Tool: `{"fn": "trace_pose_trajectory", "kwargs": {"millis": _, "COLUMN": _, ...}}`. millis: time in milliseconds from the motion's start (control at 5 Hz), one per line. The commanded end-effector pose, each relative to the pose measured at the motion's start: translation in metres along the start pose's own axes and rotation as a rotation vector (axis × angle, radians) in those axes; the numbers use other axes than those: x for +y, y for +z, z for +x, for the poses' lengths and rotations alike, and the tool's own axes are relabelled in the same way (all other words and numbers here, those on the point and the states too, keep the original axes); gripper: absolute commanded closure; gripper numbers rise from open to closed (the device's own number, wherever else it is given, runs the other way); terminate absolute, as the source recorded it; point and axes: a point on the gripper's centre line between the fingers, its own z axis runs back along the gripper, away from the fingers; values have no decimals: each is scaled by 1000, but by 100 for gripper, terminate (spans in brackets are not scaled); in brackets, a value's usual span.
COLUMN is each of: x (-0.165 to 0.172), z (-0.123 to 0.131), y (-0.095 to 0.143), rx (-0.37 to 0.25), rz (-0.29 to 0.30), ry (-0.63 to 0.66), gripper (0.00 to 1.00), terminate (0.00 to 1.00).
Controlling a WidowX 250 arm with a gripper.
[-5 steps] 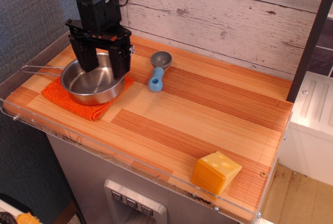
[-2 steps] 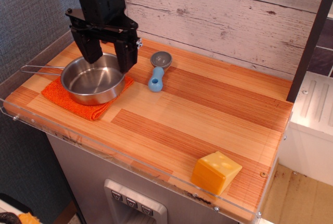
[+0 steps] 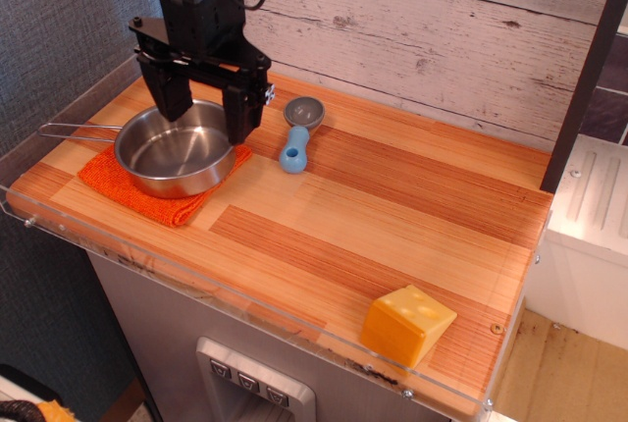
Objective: Put the bowl on the orange square.
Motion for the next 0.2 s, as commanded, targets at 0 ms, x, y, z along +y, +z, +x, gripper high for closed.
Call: {"fn": "trace_pose_trajectory", "kwargs": {"millis": 0, "x": 5, "z": -2, "y": 16, "rx": -55, "rz": 15, "ry": -4, "gripper": 0, "terminate": 100}}
